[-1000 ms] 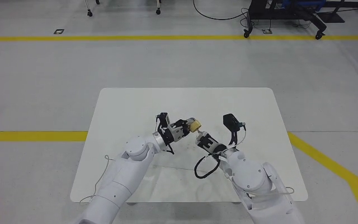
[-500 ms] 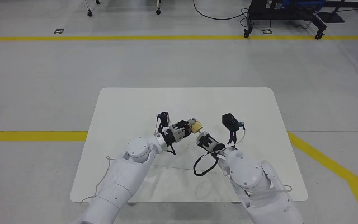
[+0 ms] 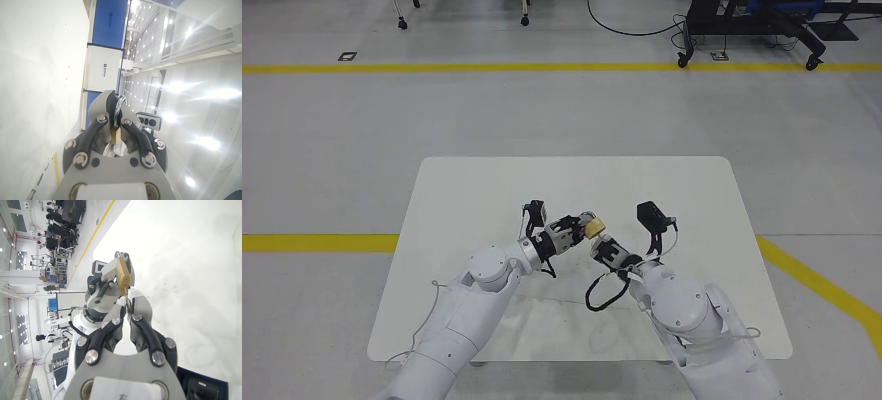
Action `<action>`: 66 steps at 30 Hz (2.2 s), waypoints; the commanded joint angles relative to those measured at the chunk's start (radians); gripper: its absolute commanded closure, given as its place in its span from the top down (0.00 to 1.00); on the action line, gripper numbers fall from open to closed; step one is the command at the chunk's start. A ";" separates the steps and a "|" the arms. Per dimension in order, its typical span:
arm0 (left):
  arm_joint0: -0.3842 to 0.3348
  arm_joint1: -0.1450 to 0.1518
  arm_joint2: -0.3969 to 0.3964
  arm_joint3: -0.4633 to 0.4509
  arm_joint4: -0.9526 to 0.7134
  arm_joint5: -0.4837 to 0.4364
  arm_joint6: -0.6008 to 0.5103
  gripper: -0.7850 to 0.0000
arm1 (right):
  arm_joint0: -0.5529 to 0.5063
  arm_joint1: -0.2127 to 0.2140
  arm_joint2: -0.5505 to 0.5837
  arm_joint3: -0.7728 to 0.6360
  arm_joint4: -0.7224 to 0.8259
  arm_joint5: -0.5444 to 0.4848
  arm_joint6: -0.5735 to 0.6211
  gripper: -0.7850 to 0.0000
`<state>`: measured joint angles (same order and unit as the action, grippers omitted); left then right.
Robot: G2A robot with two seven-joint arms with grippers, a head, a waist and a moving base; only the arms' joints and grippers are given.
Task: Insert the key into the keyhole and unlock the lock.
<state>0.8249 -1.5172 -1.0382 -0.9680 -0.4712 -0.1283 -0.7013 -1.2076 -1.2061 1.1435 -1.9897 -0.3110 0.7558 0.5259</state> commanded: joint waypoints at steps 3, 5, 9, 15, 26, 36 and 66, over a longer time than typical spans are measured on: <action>-0.001 -0.001 0.001 0.001 0.001 0.001 -0.002 0.00 | 0.005 -0.003 0.003 0.004 0.016 -0.004 -0.005 0.15; -0.001 -0.001 -0.001 0.003 -0.003 0.001 -0.003 0.00 | 0.005 -0.004 0.006 0.003 0.026 -0.006 -0.010 0.54; -0.001 0.000 -0.011 0.006 -0.018 -0.001 -0.012 0.00 | -0.002 -0.005 0.017 0.000 0.040 -0.011 -0.018 0.77; -0.002 0.002 -0.020 0.008 -0.027 -0.001 -0.019 0.00 | -0.027 -0.002 0.051 -0.018 0.059 -0.022 -0.017 0.42; 0.002 0.002 -0.027 0.006 -0.033 -0.001 -0.018 0.00 | -0.072 0.003 0.095 -0.041 0.090 -0.049 -0.013 0.00; 0.003 0.002 -0.026 0.004 -0.028 -0.001 -0.020 0.00 | -0.055 0.000 0.099 -0.019 0.122 -0.048 -0.009 0.00; 0.019 0.005 -0.050 -0.013 -0.065 -0.005 -0.018 0.00 | -0.041 -0.006 0.136 0.026 0.262 -0.075 0.002 0.94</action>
<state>0.8362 -1.5124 -1.0940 -0.9668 -0.5537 -0.1315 -0.7347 -1.2436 -1.2102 1.2688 -1.9693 -0.1236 0.6975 0.5064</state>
